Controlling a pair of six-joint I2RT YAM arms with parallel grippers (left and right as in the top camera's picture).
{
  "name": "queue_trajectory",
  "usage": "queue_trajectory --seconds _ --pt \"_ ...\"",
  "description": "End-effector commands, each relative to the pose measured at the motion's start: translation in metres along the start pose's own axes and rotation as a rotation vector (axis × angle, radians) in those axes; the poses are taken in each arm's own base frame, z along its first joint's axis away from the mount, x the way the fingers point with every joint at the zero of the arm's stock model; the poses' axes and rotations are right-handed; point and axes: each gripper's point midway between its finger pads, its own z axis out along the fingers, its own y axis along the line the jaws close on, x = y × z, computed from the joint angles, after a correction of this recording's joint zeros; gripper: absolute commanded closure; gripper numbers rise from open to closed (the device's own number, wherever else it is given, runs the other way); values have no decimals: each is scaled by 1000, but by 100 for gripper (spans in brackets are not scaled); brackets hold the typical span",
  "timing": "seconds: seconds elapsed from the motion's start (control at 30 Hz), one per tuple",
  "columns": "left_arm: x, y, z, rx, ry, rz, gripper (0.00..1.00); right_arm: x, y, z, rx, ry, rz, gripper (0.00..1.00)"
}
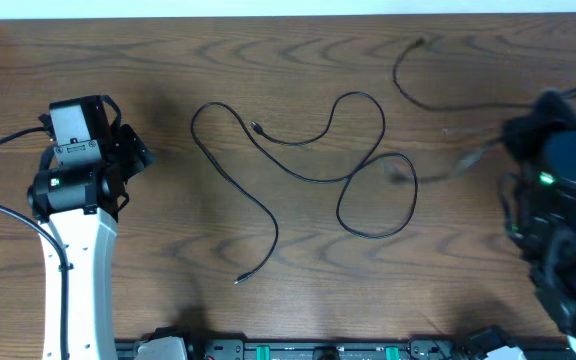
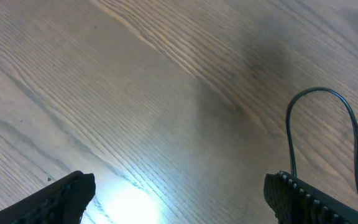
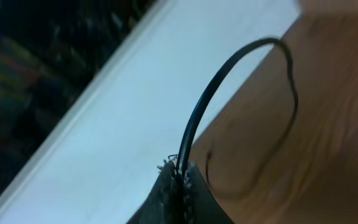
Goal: Untangle cables
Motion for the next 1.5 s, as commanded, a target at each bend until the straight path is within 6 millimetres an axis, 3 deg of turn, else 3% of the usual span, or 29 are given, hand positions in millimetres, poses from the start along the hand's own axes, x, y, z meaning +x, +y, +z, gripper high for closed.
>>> queue_trajectory --seconds 0.0,0.13,0.37,0.53,0.7,0.83,1.03,1.43,1.47 --pt "-2 2 0 -6 2 4 8 -25 -16 -1 63 -75 -85 99" --pt "-1 2 0 -7 4 5 8 -49 -54 7 234 -168 -104 99" --pt "-1 2 0 -7 4 5 8 -111 -125 28 555 -342 -196 99" --pt "-1 2 0 -7 3 5 8 -147 -172 54 632 -371 -149 99" --pt "-1 2 0 -7 3 5 8 -165 -226 78 678 -319 -98 99" --pt "-1 2 0 -7 3 5 8 -163 -270 97 723 -246 -65 99" --pt "-1 2 0 -7 4 5 8 -146 -316 131 780 -137 -89 99" --pt "-1 2 0 -7 4 4 8 -81 -379 195 827 162 -256 98" --pt "-1 2 1 -7 5 2 8 -76 -382 198 829 177 -256 89"
